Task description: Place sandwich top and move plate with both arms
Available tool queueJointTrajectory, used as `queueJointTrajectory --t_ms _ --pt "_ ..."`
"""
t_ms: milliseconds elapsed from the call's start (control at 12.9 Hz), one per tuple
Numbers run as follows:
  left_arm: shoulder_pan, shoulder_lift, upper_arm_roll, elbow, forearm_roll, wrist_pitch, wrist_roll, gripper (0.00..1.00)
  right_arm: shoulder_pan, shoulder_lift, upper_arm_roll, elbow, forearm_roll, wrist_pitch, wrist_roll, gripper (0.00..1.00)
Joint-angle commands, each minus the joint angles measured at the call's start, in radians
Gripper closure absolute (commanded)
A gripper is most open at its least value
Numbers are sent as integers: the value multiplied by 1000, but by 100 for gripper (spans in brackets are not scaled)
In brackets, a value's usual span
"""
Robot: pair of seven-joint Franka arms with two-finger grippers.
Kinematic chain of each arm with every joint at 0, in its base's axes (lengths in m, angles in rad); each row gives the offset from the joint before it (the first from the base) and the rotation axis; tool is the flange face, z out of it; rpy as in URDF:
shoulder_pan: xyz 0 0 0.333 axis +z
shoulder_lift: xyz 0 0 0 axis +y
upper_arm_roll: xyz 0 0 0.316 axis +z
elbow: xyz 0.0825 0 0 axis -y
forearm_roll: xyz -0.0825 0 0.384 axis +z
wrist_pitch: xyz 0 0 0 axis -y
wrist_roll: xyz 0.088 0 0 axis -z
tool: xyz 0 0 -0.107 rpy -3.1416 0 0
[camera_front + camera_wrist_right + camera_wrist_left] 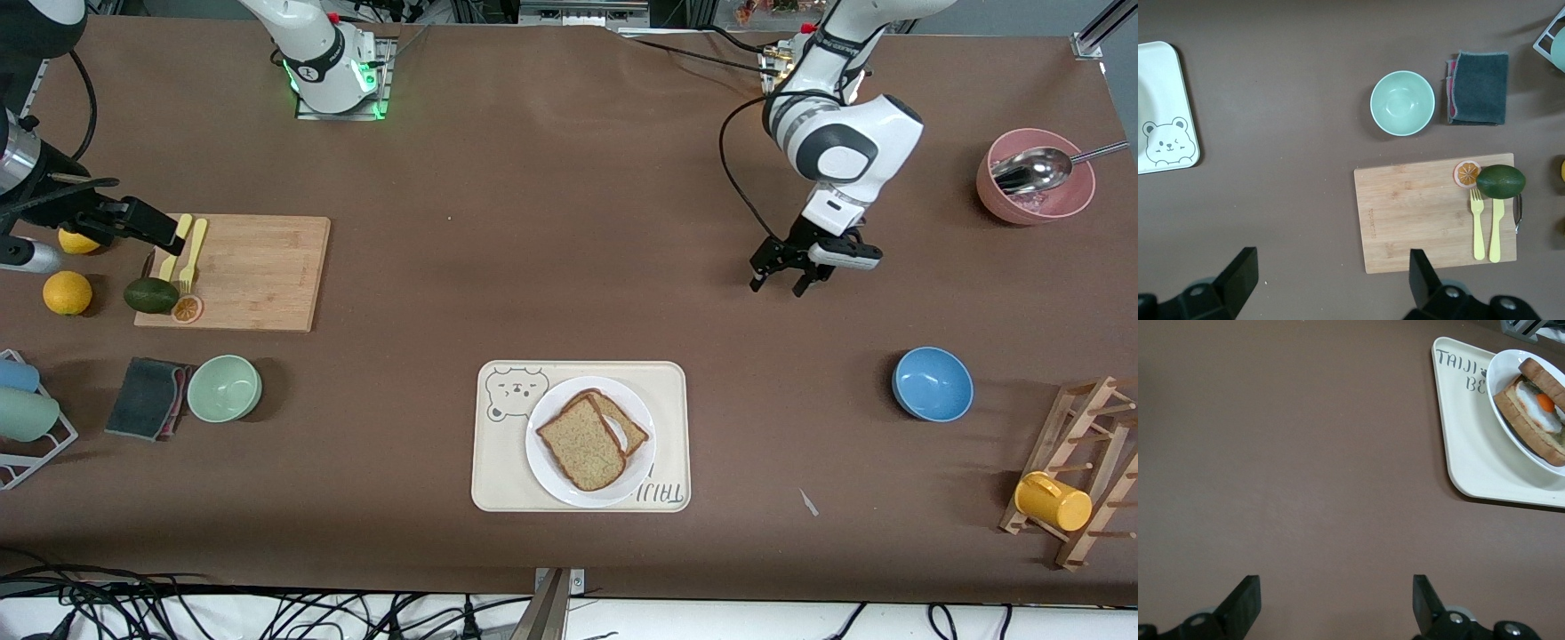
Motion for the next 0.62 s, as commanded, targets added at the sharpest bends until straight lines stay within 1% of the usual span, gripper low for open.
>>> queueJointTrajectory --t_ms 0,233,311,467,544 --pt "29 -10 -14 -23 63 7 18 0 12 9 3 22 2 -17 15 0" --pt "14 11 -17 8 22 62 11 0 11 7 -3 22 -3 -19 8 0" --pt "10 17 -20 29 0 85 12 0 9 7 -4 19 -27 -19 4 0" --pt "11 45 -20 66 -3 107 12 0 14 7 -1 15 -88 -19 11 0" --pt "23 42 -20 65 -5 107 12 0 12 9 -1 15 -93 -19 1 0"
